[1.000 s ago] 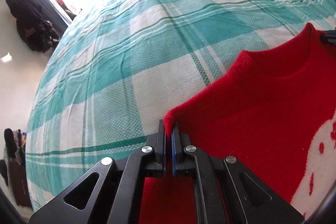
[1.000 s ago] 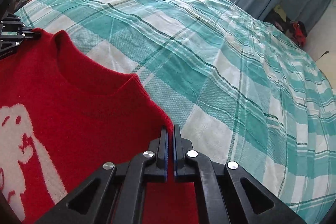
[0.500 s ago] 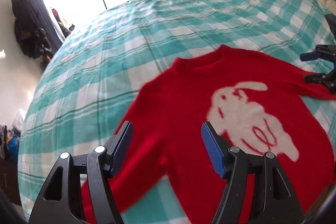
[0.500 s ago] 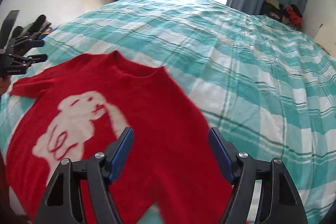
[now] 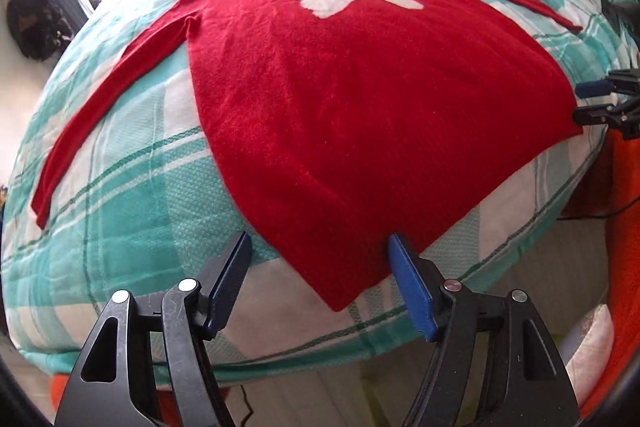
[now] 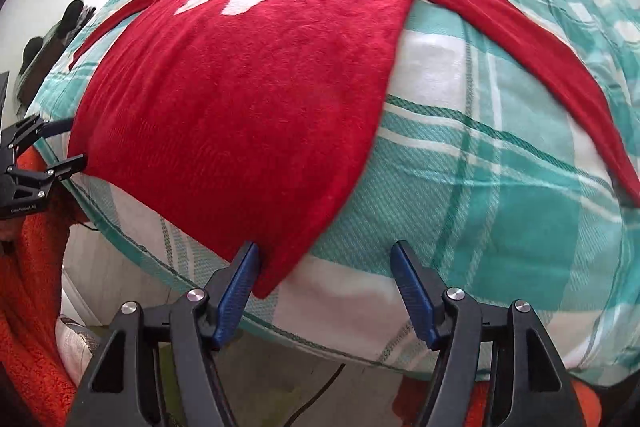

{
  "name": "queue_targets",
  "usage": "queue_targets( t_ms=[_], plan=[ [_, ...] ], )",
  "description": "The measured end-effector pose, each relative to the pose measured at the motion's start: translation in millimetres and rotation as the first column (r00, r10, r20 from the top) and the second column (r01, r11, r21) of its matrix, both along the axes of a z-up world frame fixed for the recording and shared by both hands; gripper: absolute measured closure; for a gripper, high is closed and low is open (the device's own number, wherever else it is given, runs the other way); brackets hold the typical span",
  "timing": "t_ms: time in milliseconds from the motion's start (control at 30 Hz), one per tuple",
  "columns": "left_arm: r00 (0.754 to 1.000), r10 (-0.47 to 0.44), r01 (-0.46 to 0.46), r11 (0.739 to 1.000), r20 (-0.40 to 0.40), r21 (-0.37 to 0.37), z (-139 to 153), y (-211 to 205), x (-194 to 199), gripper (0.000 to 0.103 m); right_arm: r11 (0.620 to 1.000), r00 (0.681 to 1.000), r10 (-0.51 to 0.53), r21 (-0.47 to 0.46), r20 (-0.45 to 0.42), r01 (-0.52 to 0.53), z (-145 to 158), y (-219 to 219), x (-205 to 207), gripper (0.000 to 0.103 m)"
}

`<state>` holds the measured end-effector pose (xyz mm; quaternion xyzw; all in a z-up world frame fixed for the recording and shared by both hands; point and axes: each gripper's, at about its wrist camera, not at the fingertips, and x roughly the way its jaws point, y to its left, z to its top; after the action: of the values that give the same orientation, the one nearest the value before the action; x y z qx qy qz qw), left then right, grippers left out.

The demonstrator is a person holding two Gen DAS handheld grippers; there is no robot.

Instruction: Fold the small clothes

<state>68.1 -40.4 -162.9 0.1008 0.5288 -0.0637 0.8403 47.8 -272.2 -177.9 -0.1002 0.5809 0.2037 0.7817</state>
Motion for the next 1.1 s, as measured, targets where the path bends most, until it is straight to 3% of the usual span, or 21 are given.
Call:
queue_targets(
  t_ms=[67, 167, 267, 333, 367, 433, 500, 533, 567, 633, 1100],
  plan=[
    [0.996, 0.037, -0.037, 0.999, 0.077, -0.001, 20, 7, 1, 0.028, 0.998, 0.997, -0.059, 0.005, 0.049, 0.058, 9, -11, -7, 0.036],
    [0.963, 0.153, -0.158, 0.987, 0.223, 0.006, 45, 32, 15, 0.009, 0.984, 0.954, -0.175, 0.018, 0.244, 0.176, 39, -30, -23, 0.035],
    [0.889, 0.307, -0.309, 0.95, 0.339, -0.049, 56, 68, 45, 0.007, 0.937, 0.831, -0.338, 0.078, 0.441, 0.34, 67, -53, -36, 0.022],
    [0.832, 0.4, -0.403, 0.912, 0.385, -0.076, 48, 91, 72, 0.006, 0.893, 0.748, -0.443, 0.174, 0.494, 0.415, 75, -65, -34, 0.014],
    [0.809, 0.435, -0.44, 0.894, 0.396, -0.083, 40, 102, 86, 0.006, 0.878, 0.727, -0.475, 0.209, 0.496, 0.431, 76, -68, -30, 0.014],
    [0.799, 0.48, -0.493, 0.868, 0.363, -0.062, 13, 122, 113, 0.004, 0.862, 0.727, -0.505, 0.232, 0.464, 0.451, 72, -76, -22, 0.014],
    [0.829, 0.508, -0.529, 0.848, 0.233, 0.037, -28, 139, 137, 0.0, 0.85, 0.73, -0.526, 0.243, 0.436, 0.468, 69, -82, -22, 0.014],
    [0.838, 0.512, -0.523, 0.852, 0.19, 0.013, -42, 146, 140, 0.0, 0.846, 0.725, -0.533, 0.245, 0.435, 0.474, 70, -84, -24, 0.014],
    [0.824, 0.527, -0.531, 0.846, 0.211, -0.039, -42, 150, 134, 0.0, 0.845, 0.724, -0.533, 0.245, 0.437, 0.475, 70, -85, -25, 0.014],
    [0.811, 0.545, -0.544, 0.836, 0.216, -0.065, -41, 151, 129, 0.0, 0.852, 0.729, -0.523, 0.236, 0.441, 0.468, 69, -83, -25, 0.014],
    [0.81, 0.547, -0.54, 0.837, 0.212, -0.094, -41, 153, 129, 0.0, 0.85, 0.743, -0.526, 0.256, 0.414, 0.459, 57, -82, -24, 0.014]
  ],
)
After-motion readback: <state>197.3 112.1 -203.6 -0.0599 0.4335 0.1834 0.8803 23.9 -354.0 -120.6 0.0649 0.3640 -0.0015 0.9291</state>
